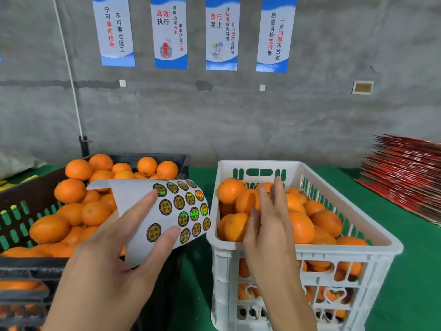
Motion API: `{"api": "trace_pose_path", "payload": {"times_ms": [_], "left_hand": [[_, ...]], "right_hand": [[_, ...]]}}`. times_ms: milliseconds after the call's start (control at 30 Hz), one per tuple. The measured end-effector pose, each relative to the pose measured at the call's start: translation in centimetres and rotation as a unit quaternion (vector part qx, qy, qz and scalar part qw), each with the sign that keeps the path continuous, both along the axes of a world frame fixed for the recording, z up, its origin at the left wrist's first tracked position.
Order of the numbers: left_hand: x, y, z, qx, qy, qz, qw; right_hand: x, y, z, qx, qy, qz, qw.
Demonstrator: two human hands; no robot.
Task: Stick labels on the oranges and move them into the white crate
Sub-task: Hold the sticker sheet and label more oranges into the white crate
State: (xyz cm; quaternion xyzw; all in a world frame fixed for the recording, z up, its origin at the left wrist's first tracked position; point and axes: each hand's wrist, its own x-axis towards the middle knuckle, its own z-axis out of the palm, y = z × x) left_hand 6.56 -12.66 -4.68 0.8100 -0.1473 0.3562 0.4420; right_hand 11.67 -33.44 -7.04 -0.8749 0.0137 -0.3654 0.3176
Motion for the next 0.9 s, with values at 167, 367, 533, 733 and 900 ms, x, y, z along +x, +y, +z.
{"api": "trace_pose_path", "payload": {"times_ms": [167,367,533,733,900], "left_hand": [[0.5,1.2,-0.4,-0.019,-0.034,0.020,0.999],[0.7,4.8,0.2,-0.041,-0.014,0.092,0.995],[1.1,8.5,0.3,0.008,0.037,0.119,0.992],[1.5,12.2,0.4,0.020,0.086,0.185,0.979],[1.8,12.6,0.5,-0.021,0.087,0.229,0.969]], "right_hand": [[-0.8,2.2,0.8,0.060,-0.043,0.106,0.992],[-2.3,7.4,1.0,0.061,-0.047,0.266,0.961],[-0.6,11.0,3.1,0.006,0.012,0.336,0.942],[2.7,13.1,6.2,-0.108,0.198,0.417,0.881],[5.2,16.5,8.0,-0.260,0.328,0.395,0.818]]}}
